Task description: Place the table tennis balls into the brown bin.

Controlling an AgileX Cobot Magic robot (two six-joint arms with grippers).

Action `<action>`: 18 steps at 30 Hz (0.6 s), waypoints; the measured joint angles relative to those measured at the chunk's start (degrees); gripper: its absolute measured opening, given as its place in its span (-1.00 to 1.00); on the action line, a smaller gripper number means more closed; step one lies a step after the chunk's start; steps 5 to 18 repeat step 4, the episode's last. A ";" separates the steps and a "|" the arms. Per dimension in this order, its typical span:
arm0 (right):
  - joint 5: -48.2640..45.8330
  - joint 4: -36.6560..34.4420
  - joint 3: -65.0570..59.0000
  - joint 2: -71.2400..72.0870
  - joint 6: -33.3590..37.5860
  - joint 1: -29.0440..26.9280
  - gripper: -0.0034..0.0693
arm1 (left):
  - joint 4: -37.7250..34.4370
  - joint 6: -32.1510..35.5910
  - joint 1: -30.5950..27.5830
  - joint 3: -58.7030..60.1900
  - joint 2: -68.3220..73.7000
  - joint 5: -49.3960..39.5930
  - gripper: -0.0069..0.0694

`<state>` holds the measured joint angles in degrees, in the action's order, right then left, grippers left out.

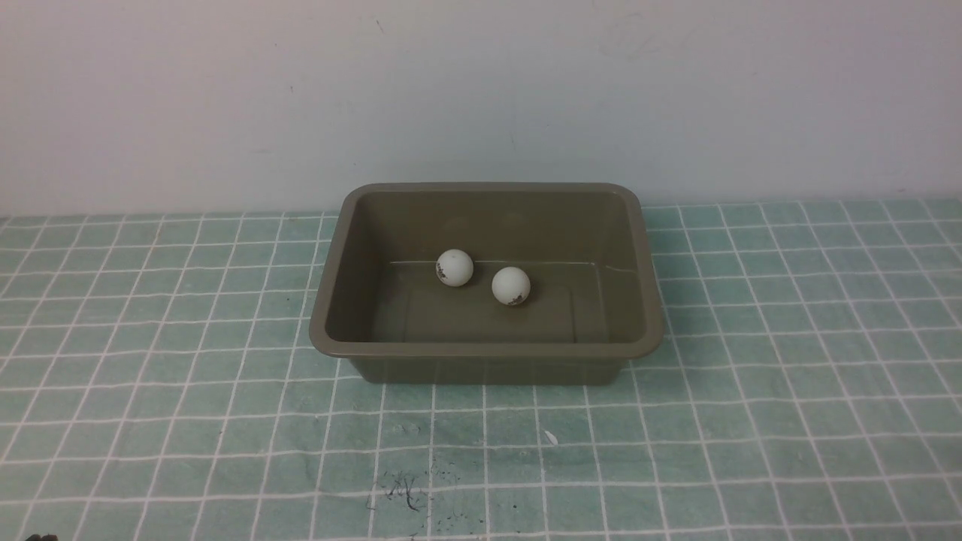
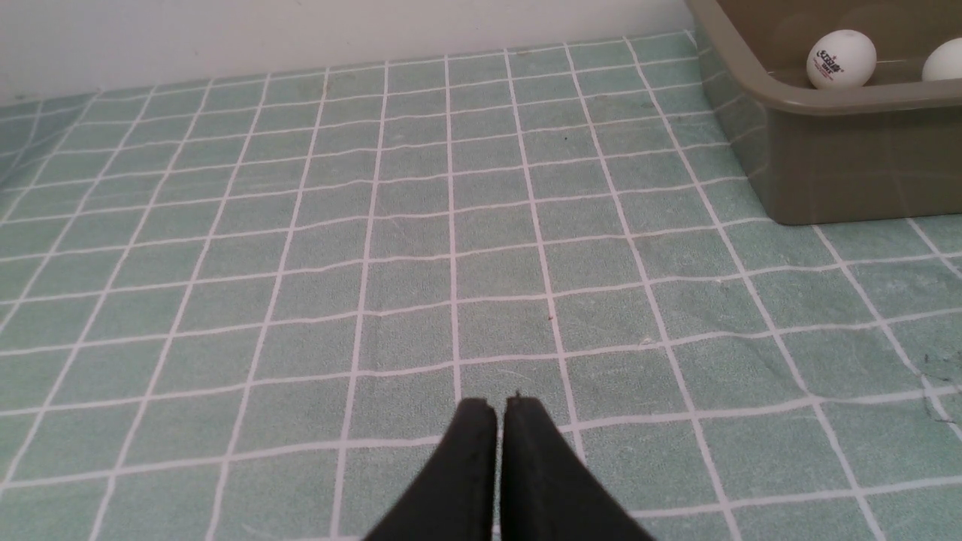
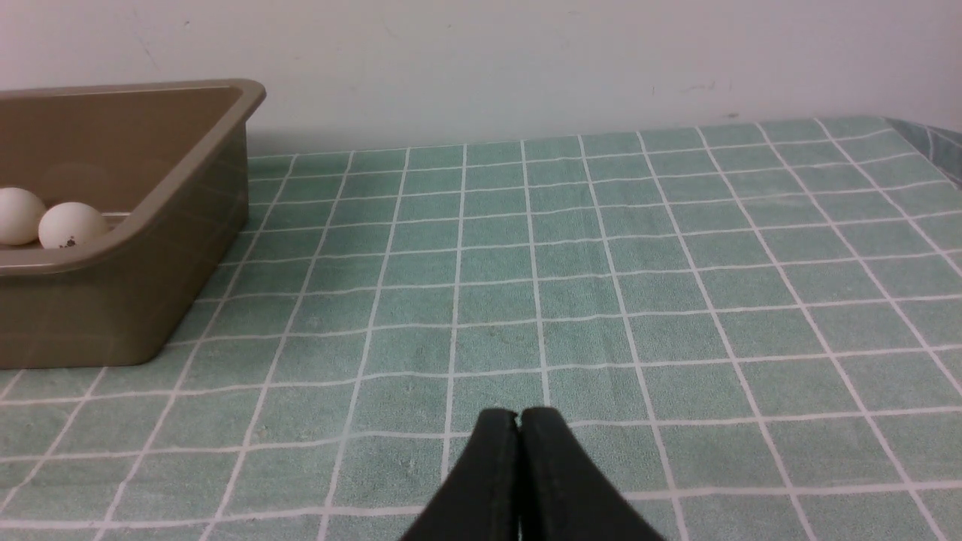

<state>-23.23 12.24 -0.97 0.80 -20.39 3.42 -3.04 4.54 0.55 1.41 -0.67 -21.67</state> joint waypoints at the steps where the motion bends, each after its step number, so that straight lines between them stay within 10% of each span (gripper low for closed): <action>1: 0.00 0.00 0.00 0.00 0.00 0.00 -0.94 | 0.00 0.00 0.00 0.00 0.00 0.00 -0.83; 18: 0.00 0.00 0.00 0.00 0.00 0.00 -0.94 | 0.00 0.00 0.00 0.00 0.00 0.00 -0.83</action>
